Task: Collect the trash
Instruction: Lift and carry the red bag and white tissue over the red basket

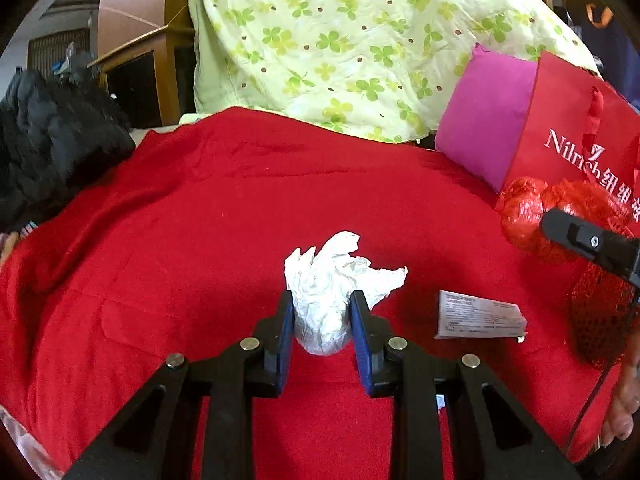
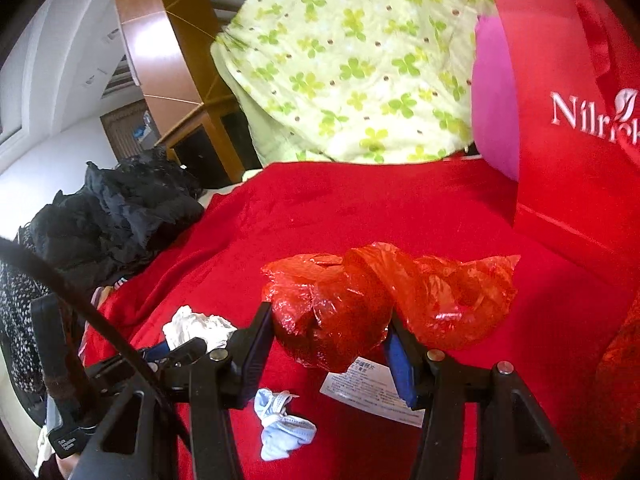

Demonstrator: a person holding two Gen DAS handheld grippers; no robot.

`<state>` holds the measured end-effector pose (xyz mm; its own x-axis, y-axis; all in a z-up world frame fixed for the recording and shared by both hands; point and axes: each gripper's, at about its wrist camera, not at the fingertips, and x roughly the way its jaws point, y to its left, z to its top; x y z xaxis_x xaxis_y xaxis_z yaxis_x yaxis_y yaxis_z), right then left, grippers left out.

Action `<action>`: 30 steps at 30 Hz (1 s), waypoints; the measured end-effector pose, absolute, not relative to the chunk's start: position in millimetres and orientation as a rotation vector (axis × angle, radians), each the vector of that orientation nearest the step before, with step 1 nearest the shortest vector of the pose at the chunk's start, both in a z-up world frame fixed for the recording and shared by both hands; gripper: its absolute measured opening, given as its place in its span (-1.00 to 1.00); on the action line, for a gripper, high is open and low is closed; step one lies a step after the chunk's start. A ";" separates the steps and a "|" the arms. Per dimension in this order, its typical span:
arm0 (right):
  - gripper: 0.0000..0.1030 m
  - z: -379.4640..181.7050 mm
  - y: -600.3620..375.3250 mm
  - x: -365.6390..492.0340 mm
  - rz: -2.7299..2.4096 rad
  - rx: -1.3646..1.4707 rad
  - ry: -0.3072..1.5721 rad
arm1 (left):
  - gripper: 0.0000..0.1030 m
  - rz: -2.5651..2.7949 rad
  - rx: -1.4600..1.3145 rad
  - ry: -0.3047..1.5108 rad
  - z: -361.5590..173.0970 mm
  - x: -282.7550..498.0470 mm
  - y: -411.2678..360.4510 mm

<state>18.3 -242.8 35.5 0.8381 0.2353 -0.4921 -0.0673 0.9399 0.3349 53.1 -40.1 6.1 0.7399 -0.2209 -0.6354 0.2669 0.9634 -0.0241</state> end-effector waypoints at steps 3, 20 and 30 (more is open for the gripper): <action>0.07 43.4 -248.7 8.3 0.162 0.311 0.528 | -0.44 -0.248 0.099 0.681 13.9 43.7 -47.1; 0.07 78.8 -294.3 -38.2 0.128 0.358 0.385 | -0.44 -0.293 0.251 0.527 68.6 -1.8 -118.5; 0.07 89.0 -328.2 -59.5 0.076 0.385 0.325 | -0.44 -0.350 0.296 0.499 80.2 -19.0 -156.1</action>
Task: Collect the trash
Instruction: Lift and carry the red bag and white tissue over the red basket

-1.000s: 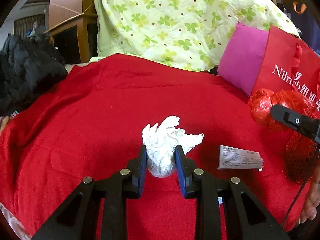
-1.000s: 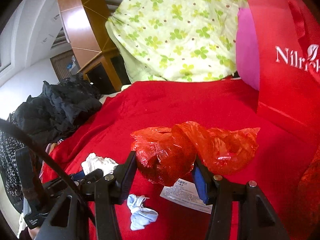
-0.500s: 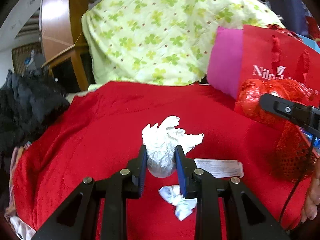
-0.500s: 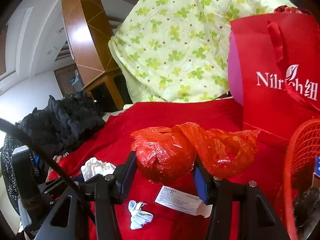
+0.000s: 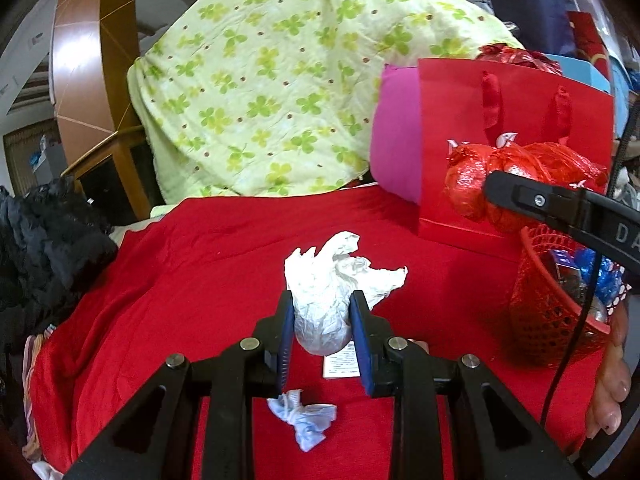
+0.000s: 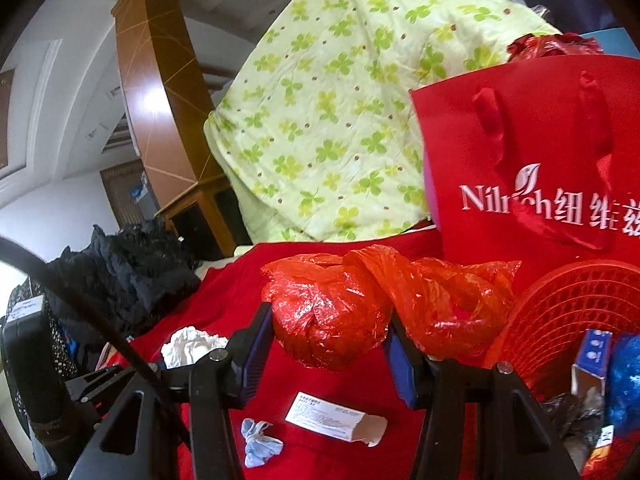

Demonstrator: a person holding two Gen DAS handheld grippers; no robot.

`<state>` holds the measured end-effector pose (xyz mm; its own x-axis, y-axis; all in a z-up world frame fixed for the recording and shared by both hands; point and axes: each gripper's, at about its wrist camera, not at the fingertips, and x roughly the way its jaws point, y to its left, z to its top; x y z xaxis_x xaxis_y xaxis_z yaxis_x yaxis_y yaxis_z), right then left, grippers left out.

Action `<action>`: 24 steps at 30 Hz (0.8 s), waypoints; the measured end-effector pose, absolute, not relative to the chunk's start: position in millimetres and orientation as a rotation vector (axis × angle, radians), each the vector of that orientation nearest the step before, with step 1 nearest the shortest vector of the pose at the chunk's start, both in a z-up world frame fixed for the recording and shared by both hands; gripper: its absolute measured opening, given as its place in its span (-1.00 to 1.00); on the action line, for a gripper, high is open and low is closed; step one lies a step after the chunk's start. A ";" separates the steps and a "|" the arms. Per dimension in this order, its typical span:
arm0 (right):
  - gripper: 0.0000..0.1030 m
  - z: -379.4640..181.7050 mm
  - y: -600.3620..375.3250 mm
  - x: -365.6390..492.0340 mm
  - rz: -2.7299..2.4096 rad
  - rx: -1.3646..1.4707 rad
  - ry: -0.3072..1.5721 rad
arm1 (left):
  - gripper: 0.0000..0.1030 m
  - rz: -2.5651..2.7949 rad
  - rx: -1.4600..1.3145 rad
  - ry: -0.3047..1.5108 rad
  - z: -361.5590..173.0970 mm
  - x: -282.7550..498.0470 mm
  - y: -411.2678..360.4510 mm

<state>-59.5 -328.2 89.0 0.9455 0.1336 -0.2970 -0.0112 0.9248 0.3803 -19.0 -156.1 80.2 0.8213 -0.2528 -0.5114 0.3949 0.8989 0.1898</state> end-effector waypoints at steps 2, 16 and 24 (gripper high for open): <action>0.07 89.4 -333.6 -62.2 0.065 0.389 0.319 | -0.44 -0.365 0.305 0.495 81.4 -22.4 -163.0; 0.07 91.2 -358.8 -77.8 0.014 0.393 0.286 | -0.44 -0.420 0.333 0.471 87.5 -37.9 -190.1; 0.08 89.9 -372.9 -87.7 -0.015 0.396 0.281 | -0.44 -0.434 0.343 0.476 86.8 -41.1 -201.4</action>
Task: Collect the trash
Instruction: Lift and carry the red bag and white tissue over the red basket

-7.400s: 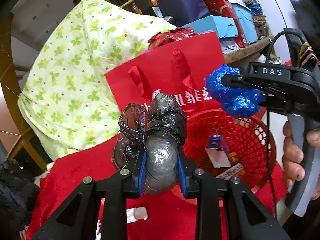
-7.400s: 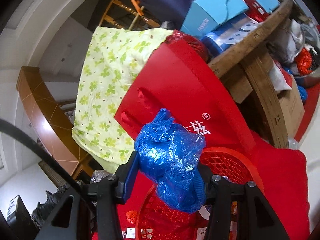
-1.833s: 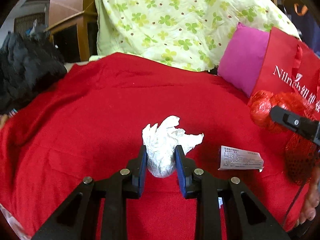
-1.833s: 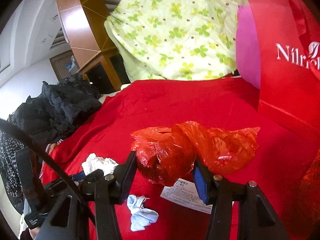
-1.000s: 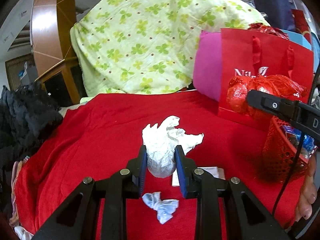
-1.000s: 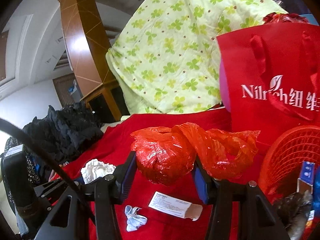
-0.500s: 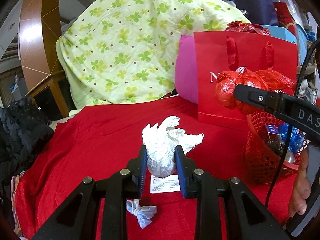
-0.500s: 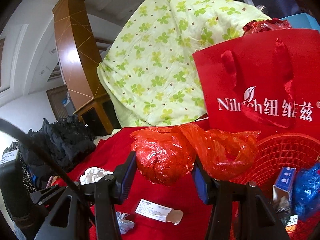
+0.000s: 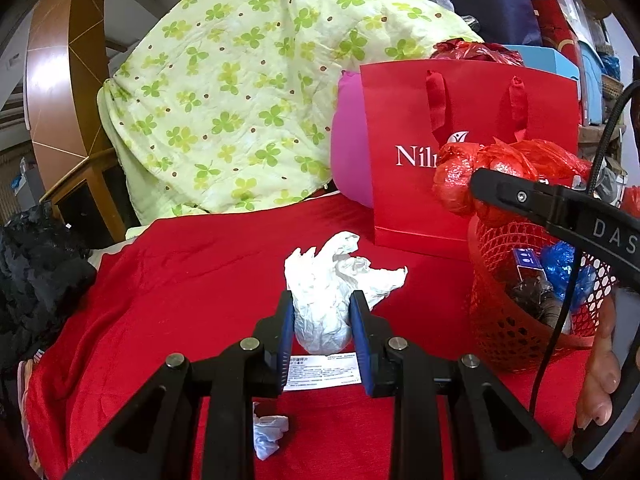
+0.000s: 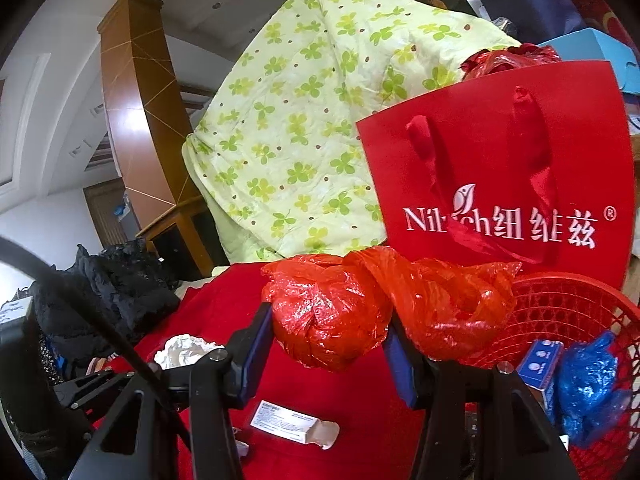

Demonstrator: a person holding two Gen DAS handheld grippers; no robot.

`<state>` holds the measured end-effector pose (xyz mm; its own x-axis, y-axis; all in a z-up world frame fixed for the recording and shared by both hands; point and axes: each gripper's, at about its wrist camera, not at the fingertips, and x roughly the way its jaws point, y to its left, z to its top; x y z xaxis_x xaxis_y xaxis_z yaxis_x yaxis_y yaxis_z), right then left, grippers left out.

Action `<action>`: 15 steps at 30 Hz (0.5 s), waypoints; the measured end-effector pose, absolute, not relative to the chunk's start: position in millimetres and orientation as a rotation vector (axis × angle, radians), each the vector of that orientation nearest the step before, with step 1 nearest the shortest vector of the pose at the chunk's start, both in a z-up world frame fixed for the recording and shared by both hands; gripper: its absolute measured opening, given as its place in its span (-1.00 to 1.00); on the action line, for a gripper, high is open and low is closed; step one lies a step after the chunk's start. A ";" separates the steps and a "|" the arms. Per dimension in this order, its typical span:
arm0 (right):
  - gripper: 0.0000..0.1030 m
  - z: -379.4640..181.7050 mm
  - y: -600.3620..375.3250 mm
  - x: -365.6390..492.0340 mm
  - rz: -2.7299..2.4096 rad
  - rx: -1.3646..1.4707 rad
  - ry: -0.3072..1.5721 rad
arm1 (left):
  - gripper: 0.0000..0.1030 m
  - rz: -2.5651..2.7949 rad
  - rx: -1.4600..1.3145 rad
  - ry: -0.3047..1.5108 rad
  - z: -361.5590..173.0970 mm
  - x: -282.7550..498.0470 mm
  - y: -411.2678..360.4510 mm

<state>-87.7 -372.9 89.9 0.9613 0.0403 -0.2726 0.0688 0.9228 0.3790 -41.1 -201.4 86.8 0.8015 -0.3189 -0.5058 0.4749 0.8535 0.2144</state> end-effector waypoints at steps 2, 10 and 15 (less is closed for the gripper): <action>0.07 89.0 -377.4 -89.8 -0.024 0.398 0.282 | -0.44 -0.439 0.345 0.474 87.1 -42.4 -204.7; 0.08 85.0 -397.1 -97.8 -0.064 0.417 0.273 | -0.44 -0.462 0.347 0.473 89.8 -47.4 -214.3; 0.08 85.0 -406.2 -104.0 -0.092 0.453 0.251 | -0.44 -0.472 0.353 0.456 97.8 -55.8 -215.8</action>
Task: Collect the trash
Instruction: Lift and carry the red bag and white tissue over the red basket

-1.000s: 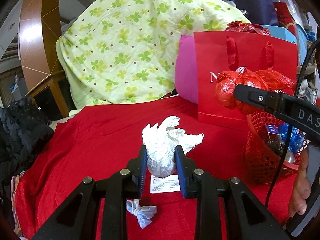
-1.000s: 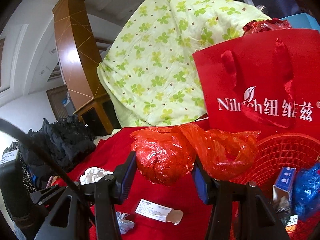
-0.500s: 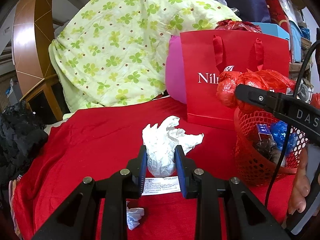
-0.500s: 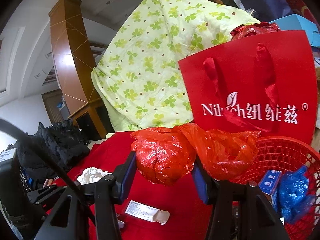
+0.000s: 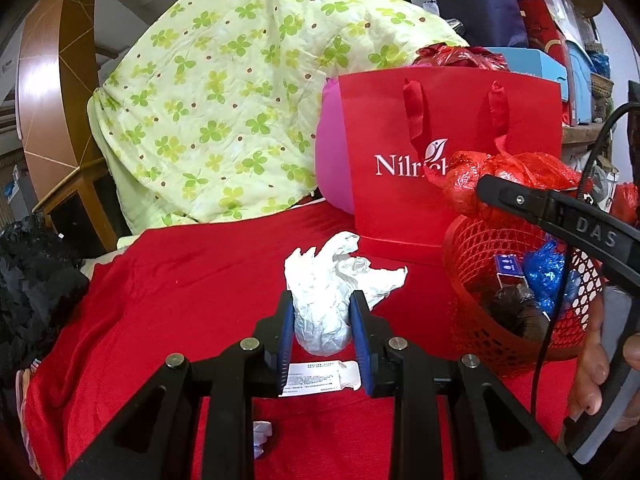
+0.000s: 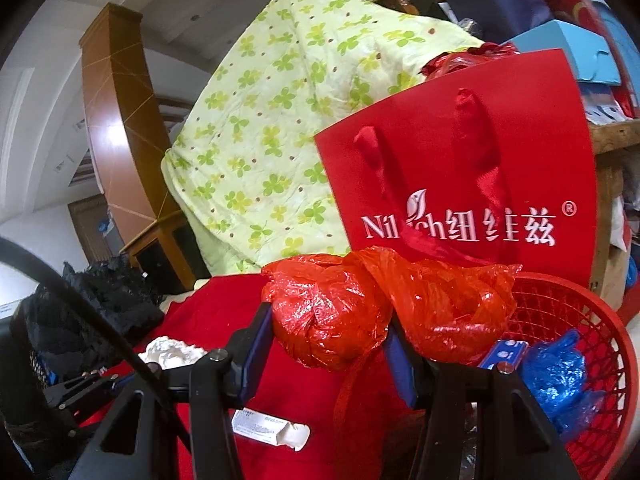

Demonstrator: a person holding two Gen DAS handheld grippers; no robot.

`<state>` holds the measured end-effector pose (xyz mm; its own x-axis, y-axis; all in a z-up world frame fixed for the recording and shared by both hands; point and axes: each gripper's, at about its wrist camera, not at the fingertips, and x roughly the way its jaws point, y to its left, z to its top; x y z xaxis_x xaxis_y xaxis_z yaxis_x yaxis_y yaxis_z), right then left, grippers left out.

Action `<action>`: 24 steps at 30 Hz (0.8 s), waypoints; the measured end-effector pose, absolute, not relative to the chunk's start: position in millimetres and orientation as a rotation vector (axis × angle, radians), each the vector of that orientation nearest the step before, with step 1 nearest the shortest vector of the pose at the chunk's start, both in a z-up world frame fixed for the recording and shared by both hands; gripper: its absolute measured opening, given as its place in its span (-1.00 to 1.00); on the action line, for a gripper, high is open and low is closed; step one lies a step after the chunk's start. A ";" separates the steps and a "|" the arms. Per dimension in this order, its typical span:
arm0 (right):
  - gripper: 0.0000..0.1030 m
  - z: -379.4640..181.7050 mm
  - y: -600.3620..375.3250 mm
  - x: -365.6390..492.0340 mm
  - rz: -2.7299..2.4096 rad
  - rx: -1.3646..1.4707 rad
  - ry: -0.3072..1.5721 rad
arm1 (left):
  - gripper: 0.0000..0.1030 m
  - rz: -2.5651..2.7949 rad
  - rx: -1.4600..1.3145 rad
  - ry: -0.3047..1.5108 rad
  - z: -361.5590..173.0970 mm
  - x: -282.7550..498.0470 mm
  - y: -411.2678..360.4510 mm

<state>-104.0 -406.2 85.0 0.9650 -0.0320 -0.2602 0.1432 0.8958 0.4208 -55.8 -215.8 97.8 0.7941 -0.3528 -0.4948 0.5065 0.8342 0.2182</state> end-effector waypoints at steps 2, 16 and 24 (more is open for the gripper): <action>0.08 85.9 -409.7 -105.9 -0.105 0.471 0.240 | -0.44 -0.477 0.356 0.448 102.0 -60.0 -215.9; 0.07 86.4 -416.9 -135.5 -0.207 0.469 0.188 | -0.44 -0.499 0.359 0.418 118.9 -75.6 -213.9; 0.07 86.1 -425.2 -166.4 -0.251 0.503 0.145 | -0.44 -0.512 0.364 0.412 121.0 -83.0 -218.3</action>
<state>-166.4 -425.2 86.1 0.9590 -0.2020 -0.1986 0.2730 0.8462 0.4576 -83.0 -218.3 121.0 0.7939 -0.3938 -0.4634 0.5369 0.8117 0.2299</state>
